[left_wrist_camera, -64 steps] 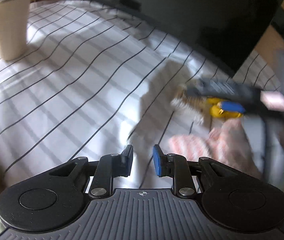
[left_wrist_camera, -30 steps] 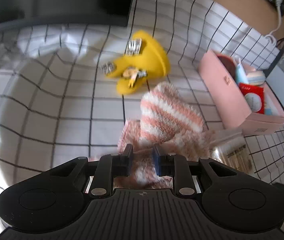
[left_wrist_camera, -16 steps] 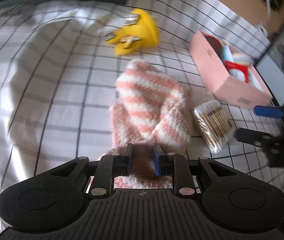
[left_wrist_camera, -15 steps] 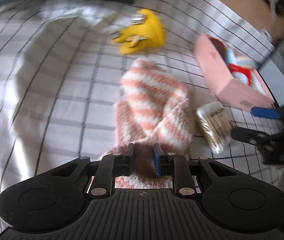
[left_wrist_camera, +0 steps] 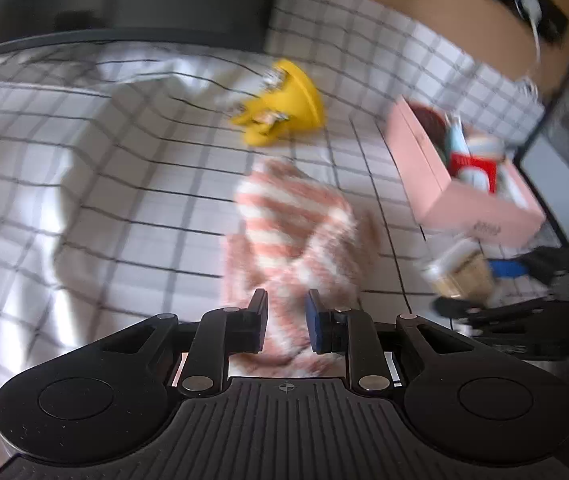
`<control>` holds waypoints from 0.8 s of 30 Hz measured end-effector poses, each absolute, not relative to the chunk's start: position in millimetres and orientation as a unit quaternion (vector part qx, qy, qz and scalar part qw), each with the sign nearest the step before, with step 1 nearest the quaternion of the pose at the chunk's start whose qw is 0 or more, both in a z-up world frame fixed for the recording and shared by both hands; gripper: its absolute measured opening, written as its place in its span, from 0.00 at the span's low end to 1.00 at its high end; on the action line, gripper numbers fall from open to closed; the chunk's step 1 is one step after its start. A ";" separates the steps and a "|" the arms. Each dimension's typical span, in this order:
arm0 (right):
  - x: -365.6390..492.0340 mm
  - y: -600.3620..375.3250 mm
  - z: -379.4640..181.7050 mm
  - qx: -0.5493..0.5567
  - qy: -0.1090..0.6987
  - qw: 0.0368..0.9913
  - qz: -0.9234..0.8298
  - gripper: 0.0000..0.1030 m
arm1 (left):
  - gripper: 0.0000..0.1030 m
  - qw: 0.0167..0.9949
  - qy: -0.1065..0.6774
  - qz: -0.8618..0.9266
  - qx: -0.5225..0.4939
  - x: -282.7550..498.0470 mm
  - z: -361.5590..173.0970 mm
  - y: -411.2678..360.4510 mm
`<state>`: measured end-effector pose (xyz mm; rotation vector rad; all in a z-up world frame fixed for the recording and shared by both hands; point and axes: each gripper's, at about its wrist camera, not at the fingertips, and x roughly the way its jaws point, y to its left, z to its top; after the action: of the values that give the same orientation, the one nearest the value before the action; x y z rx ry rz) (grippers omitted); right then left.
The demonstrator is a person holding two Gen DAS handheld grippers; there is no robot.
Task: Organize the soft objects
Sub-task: 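Lift the towel with the left tool while the right tool lifts the swab pack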
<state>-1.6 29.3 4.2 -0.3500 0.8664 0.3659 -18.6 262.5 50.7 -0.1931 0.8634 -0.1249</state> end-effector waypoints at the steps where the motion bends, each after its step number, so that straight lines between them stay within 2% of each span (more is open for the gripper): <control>1: -4.2 19.1 3.6 -0.169 0.415 0.879 0.161 0.71 | 0.22 0.900 0.423 -0.066 -0.081 -11.9 46.1 253.0; 2: -5.8 10.4 2.4 -0.162 0.419 0.880 0.151 0.74 | 0.22 0.898 0.429 -0.071 -0.071 -8.5 41.8 244.8; 3: -7.2 0.8 1.8 -0.149 0.423 0.882 0.143 0.82 | 0.22 0.895 0.434 -0.077 -0.061 -4.6 37.4 236.5; 6: -8.1 -19.3 -2.0 -0.106 0.436 0.886 0.118 0.93 | 0.22 0.894 0.439 -0.086 -0.040 0.3 29.5 219.3; 9: -7.3 -27.7 -6.5 -0.076 0.437 0.890 0.106 0.98 | 0.22 0.894 0.438 -0.088 -0.023 4.2 27.8 212.4; 18: -9.9 -33.9 -12.1 -0.044 0.430 0.896 0.098 1.00 | 0.22 0.902 0.419 -0.082 -0.061 -1.7 23.3 219.4; 24: -15.7 -33.4 -15.9 -0.042 0.403 0.908 0.101 1.00 | 0.23 0.909 0.406 -0.061 -0.069 -12.9 41.0 225.6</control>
<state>-15.7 -33.4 -15.9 -0.0873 0.8322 0.2087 -12.9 225.6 41.0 -0.1423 0.8385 -0.1268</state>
